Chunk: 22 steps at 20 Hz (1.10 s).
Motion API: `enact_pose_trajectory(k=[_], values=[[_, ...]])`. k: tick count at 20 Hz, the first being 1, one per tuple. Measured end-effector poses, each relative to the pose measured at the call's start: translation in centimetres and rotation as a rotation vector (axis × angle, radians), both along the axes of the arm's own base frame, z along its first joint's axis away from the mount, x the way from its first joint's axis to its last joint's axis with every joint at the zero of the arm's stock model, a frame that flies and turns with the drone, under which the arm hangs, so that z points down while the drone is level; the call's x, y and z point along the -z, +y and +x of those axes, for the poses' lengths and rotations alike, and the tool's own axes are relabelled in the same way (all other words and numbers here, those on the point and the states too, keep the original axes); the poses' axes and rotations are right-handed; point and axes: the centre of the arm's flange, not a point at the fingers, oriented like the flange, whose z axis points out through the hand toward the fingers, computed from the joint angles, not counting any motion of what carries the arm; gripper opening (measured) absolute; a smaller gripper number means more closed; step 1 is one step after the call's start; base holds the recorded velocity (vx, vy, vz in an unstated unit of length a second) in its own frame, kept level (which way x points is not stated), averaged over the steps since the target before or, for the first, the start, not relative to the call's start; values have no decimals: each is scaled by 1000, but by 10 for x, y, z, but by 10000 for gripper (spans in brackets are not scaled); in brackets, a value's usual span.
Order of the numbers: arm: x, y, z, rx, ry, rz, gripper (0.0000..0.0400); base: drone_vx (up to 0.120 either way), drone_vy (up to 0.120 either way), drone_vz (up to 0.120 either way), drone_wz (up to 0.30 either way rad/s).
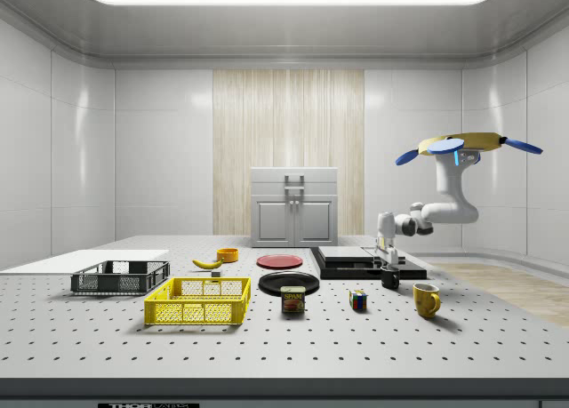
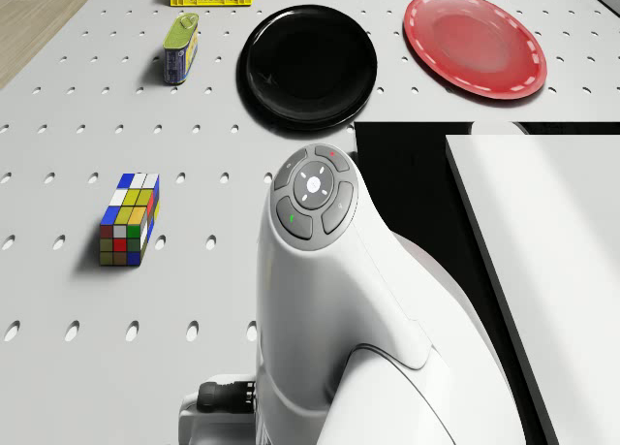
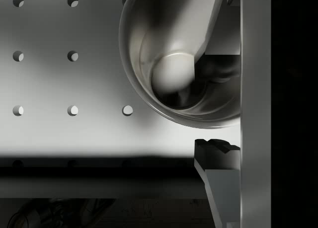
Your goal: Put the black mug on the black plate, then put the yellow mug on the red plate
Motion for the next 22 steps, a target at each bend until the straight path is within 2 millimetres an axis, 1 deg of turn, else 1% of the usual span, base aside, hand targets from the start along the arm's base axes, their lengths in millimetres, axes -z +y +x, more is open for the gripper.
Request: enact_pose_trajectory(k=[2,5,14,19,22], values=[[0,0,0,0,0,0,134,0,0,0,0],[0,0,0,0,0,0,121,0,0,0,0],[0,0,0,0,0,0,111,0,0,0,0],[14,0,0,0,0,0,110,0,0,0,0],[26,0,0,0,0,0,110,0,0,120,0]])
